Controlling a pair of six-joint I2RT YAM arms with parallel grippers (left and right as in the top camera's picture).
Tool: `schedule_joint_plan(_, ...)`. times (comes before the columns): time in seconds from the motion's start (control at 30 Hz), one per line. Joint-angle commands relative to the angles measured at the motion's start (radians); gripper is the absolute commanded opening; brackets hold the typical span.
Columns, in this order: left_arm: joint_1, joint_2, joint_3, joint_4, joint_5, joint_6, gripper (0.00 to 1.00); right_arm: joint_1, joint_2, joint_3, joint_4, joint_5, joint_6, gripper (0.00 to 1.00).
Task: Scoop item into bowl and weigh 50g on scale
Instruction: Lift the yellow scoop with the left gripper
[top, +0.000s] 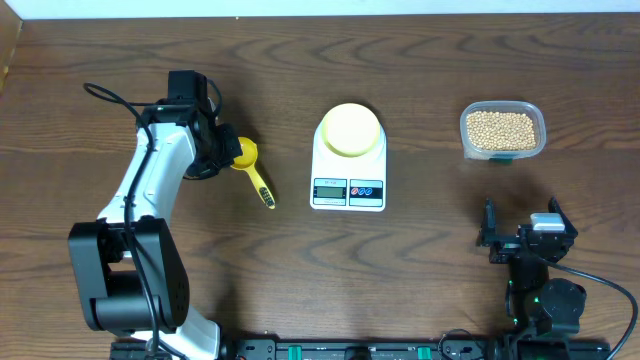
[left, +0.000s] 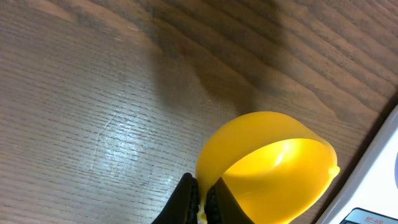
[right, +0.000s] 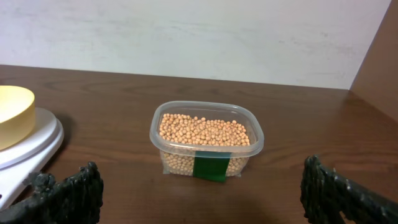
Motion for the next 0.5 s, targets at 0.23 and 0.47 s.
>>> schedule_joint_plan(0.23, 0.006, -0.018, -0.008, -0.009, 0.014, -0.032, 0.08, 0.005, -0.008, -0.001, -0.005, 0.011, 0.016, 0.99)
schedule_joint_plan(0.47, 0.006, -0.029, -0.007, -0.023, 0.016, -0.086, 0.08, 0.005, -0.008, -0.001, -0.005, 0.011, 0.016, 0.99)
